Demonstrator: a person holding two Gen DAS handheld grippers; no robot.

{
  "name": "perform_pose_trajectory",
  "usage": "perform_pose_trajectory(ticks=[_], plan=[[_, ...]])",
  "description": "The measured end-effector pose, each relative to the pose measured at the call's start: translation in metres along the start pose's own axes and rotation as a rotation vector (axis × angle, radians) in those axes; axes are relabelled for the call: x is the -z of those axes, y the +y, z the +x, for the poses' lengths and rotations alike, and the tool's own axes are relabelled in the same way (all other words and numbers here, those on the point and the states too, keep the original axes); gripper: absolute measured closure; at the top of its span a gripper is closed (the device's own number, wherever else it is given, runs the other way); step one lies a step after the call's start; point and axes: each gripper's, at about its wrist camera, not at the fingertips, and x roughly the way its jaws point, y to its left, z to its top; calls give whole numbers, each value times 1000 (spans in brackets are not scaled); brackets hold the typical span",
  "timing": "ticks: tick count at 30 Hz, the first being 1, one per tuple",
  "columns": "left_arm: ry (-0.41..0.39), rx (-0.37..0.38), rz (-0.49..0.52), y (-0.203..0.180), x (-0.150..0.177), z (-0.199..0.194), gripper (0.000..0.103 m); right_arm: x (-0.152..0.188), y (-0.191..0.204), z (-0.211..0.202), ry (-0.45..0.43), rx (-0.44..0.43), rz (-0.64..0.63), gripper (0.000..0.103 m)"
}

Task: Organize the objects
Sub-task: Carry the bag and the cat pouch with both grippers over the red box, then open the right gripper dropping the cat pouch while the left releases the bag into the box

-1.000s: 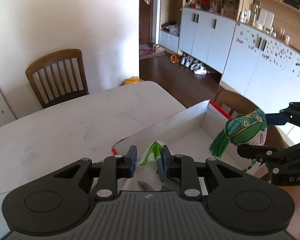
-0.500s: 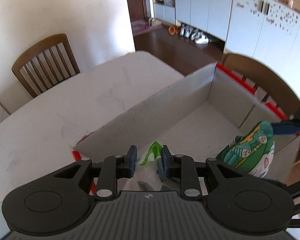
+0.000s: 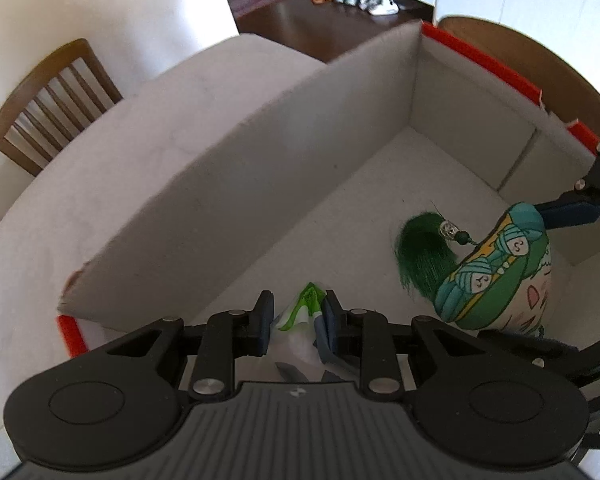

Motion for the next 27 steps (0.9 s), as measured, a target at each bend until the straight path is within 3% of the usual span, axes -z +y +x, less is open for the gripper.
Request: perform_pose_trajectory(ticks=[12, 15, 18, 24, 27], plan=[[36, 20, -5, -6, 5, 13, 75, 1, 6, 9, 51, 6, 10, 33], [36, 17, -15, -6, 1, 11, 68, 0, 1, 10, 51, 2, 11, 31], [28, 10, -18, -6, 2, 9, 45, 1, -3, 7, 40, -5, 11, 28], [-8, 12, -42, -4, 2, -5, 45, 4, -5, -6, 8, -10, 28, 26], [-38, 14, -61, 0, 4, -16, 45, 11, -5, -18, -16, -8, 42, 18]])
